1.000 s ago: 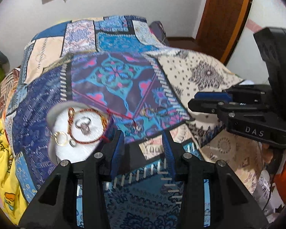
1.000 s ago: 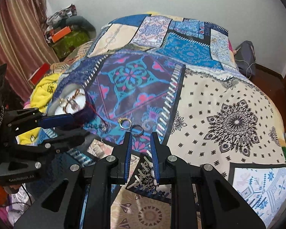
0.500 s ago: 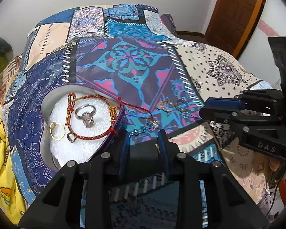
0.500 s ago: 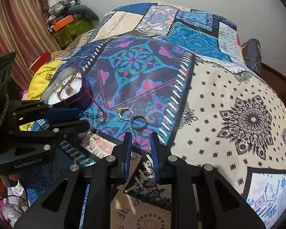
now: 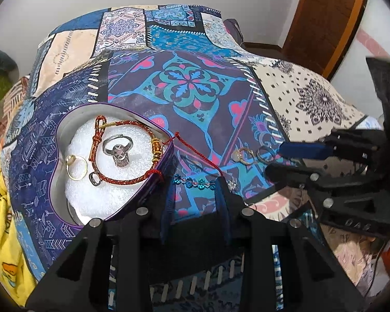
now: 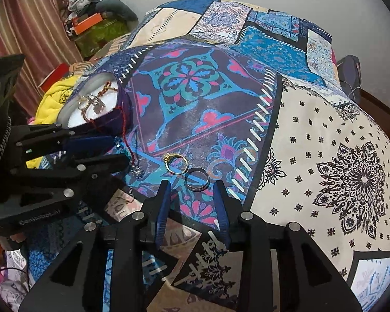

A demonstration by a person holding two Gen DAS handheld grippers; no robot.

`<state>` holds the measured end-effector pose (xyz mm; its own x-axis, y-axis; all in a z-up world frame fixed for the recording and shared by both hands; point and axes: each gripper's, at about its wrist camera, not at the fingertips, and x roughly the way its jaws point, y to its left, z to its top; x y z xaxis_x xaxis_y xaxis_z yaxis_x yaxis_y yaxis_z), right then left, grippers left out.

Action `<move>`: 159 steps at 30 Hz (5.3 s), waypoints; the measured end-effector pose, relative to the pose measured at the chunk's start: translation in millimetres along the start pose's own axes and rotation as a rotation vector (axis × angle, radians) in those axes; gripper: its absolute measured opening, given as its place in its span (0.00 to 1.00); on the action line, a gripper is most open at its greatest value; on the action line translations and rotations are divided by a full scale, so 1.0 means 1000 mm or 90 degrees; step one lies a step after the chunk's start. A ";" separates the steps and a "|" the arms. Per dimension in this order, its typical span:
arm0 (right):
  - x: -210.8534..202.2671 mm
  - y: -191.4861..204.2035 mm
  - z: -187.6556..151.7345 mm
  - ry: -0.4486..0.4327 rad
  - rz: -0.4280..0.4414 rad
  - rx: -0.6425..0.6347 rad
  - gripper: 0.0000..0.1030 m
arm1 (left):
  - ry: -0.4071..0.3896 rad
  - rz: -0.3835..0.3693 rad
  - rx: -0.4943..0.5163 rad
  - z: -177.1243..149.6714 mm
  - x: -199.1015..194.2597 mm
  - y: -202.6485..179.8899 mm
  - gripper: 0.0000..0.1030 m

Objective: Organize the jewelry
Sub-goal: 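Move the right gripper to the rings on the quilt while the left approaches the blue beaded bracelet, then grasp the blue beaded bracelet with the left while the right grasps the silver ring, then lower the beaded bracelet into the box with the left while the right drops the silver ring in, then move the right gripper to the gold ring while the left approaches the small silver charm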

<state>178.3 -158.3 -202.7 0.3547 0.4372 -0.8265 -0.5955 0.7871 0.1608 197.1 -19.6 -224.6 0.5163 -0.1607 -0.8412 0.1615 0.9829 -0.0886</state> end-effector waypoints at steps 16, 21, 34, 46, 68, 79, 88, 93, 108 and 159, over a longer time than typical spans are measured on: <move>0.009 0.005 0.005 -0.006 0.003 0.001 0.19 | -0.009 -0.006 -0.034 0.005 0.008 -0.003 0.00; 0.003 0.005 0.004 -0.017 0.004 0.008 0.19 | -0.006 0.001 -0.042 0.001 0.002 -0.001 0.00; -0.015 0.004 0.003 -0.053 0.012 0.026 0.19 | -0.002 -0.009 -0.095 0.000 -0.021 0.013 0.31; -0.022 -0.010 -0.001 -0.067 0.010 0.043 0.19 | 0.005 0.008 -0.158 0.012 0.006 0.010 0.33; -0.037 0.002 0.004 -0.091 0.015 0.034 0.19 | -0.037 0.040 -0.095 -0.001 -0.038 0.009 0.05; -0.051 0.034 0.022 -0.127 0.028 0.014 0.19 | -0.127 0.068 -0.093 0.009 -0.101 0.036 0.05; -0.054 0.055 0.046 -0.157 0.038 -0.002 0.19 | -0.182 0.064 -0.085 0.026 -0.128 0.053 0.05; -0.052 0.064 0.059 -0.170 0.044 -0.009 0.19 | -0.199 0.061 -0.070 0.034 -0.132 0.059 0.05; -0.017 0.085 0.094 -0.158 0.044 -0.058 0.19 | -0.126 0.006 -0.058 0.021 -0.080 0.079 0.05; -0.032 0.083 0.073 -0.119 0.006 -0.060 0.30 | -0.145 0.106 -0.071 -0.004 -0.110 0.079 0.51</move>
<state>169.7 -75.2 -123.7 0.4712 0.5249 -0.7088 -0.6610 0.7423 0.1103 149.4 76.1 -141.0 0.7048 -0.0002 -0.7094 -0.0279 0.9992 -0.0280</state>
